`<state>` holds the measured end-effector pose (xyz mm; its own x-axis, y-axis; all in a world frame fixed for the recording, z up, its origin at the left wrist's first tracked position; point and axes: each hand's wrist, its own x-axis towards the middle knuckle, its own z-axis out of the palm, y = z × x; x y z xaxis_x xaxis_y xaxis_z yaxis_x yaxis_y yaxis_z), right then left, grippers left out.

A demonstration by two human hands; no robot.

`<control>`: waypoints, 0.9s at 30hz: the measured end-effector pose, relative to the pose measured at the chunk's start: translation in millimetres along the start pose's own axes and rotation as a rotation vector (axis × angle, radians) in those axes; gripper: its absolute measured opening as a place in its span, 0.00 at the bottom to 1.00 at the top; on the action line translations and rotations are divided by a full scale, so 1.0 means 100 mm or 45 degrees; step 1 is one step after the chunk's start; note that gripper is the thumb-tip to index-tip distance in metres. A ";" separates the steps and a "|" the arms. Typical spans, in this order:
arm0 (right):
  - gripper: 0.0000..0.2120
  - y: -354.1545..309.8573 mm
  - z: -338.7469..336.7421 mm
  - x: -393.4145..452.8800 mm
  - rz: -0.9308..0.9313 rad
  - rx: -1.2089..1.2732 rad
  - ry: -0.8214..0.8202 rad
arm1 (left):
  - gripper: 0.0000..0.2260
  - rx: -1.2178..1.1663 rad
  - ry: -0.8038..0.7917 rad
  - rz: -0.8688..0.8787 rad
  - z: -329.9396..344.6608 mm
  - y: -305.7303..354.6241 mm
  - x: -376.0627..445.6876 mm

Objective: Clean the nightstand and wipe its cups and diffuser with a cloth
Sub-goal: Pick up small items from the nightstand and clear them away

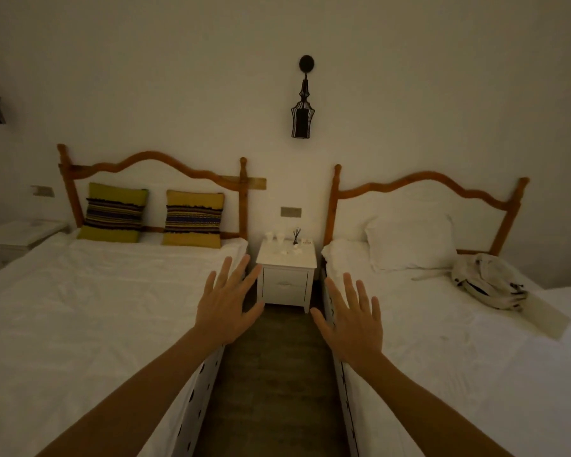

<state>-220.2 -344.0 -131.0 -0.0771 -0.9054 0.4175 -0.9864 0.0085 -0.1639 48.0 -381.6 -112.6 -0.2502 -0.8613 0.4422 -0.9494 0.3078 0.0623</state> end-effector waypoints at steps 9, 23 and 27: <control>0.37 0.27 1.24 1.84 0.001 0.042 -0.079 | 0.33 -0.076 -0.098 -0.047 1.35 -0.42 1.85; 0.36 0.78 2.92 4.44 -0.057 0.100 -0.286 | 0.32 -0.348 -0.163 -0.180 3.11 -1.19 4.13; 0.36 0.93 3.61 5.15 -0.053 0.166 -0.342 | 0.33 -0.367 -0.249 -0.213 3.75 -1.40 4.78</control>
<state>-299.4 -962.9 -253.9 0.0211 -0.9839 0.1774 -0.9598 -0.0696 -0.2720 -10.0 -988.1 -245.7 -0.1542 -0.9616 0.2271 -0.8948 0.2334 0.3807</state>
